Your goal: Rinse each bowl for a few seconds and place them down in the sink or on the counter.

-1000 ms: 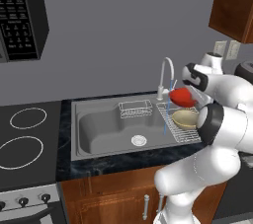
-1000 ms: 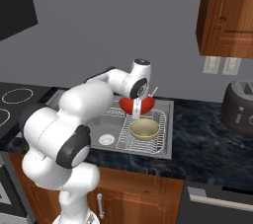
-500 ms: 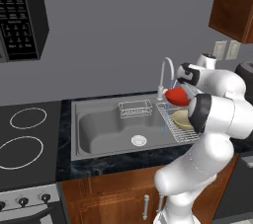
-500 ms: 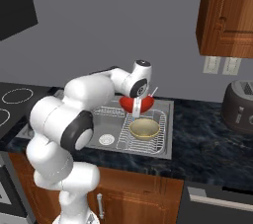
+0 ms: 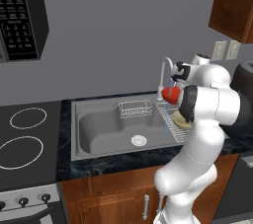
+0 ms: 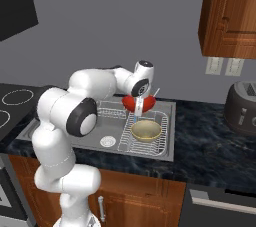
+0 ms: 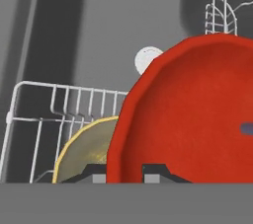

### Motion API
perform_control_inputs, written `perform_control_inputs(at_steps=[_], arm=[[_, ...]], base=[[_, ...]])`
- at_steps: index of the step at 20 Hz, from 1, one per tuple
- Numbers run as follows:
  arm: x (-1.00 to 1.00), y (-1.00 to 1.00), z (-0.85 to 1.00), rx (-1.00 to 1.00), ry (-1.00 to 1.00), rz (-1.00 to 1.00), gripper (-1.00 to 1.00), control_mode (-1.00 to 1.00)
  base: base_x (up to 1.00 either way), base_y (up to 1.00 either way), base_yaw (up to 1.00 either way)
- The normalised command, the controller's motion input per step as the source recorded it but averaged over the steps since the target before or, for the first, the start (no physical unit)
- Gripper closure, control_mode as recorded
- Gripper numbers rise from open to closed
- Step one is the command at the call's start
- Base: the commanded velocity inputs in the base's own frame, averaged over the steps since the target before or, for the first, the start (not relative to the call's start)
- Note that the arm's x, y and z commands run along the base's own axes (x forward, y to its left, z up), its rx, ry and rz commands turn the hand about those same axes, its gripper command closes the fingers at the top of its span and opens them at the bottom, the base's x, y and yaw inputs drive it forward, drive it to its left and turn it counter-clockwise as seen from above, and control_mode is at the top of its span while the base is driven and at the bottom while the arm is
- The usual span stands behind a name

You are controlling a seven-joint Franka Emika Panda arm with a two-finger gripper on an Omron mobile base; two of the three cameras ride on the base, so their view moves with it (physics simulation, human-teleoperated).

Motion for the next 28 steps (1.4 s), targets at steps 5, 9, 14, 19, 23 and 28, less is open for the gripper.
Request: perform_control_inputs(at_steps=[5,9,14,19,23,28], arm=[[0.07,-0.05,0.01,0.0,0.0,0.0,1.0,-1.0],[0.0,-0.05,0.05,0.0,0.0,0.0,1.0,-1.0],[-0.09,-0.17,0.05,0.0,-0.01,0.0,1.0,-1.0],[-0.15,-0.1,0.0,0.0,0.0,0.0,1.0,-1.0],[-0.21,-0.01,0.0,-0.01,-0.02,-0.03,1.0,-1.0],[-0.15,-0.06,0.0,-0.01,0.0,-0.04,1.0,-1.0]], base=[[0.0,0.0,0.0],[0.0,0.0,0.0],[0.0,0.0,0.0],[0.0,0.0,0.0],[0.0,0.0,0.0],[0.0,0.0,0.0]])
